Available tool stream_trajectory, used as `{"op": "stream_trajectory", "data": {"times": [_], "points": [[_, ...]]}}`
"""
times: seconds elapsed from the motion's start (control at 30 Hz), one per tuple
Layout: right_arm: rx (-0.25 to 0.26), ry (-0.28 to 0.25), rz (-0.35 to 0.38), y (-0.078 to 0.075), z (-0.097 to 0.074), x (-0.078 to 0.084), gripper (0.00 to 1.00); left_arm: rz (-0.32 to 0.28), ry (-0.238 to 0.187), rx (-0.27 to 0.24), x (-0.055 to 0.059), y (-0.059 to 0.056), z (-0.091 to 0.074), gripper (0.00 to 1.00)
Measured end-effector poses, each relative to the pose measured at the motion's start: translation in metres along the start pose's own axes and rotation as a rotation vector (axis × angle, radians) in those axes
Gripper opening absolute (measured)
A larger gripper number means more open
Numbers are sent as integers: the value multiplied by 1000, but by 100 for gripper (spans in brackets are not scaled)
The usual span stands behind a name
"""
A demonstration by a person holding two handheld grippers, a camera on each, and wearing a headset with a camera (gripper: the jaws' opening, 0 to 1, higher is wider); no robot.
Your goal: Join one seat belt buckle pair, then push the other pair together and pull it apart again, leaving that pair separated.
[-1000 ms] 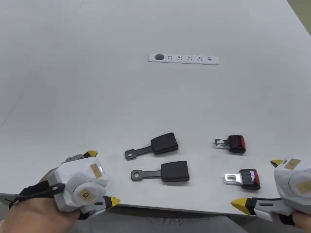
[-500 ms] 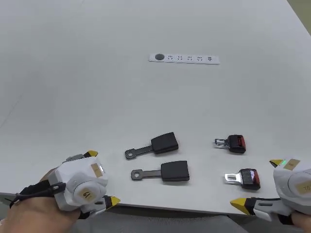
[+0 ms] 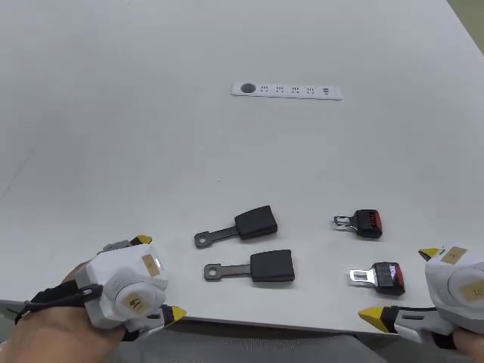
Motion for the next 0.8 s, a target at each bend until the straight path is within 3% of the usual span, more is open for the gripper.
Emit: {"op": "stream_trajectory", "data": {"times": [0.5, 0.8], "points": [[-7, 7, -12, -1, -2, -1, 81, -4, 2, 8, 2, 1, 2, 80], [-16, 10, -68, -1, -4, -4, 79, -26, -9, 78, -2, -7, 0, 79]]}}
Point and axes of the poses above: the centre of the closed fingertips' face, and the gripper's own axes: z roughly forward along the fingers, y roughly to its left, x roughly out of its underside, the point moved 3 cm from there along -z, roughly backward along the fingers, and after that the axes turned 7 degrees about -z, right-handed, at the moved point
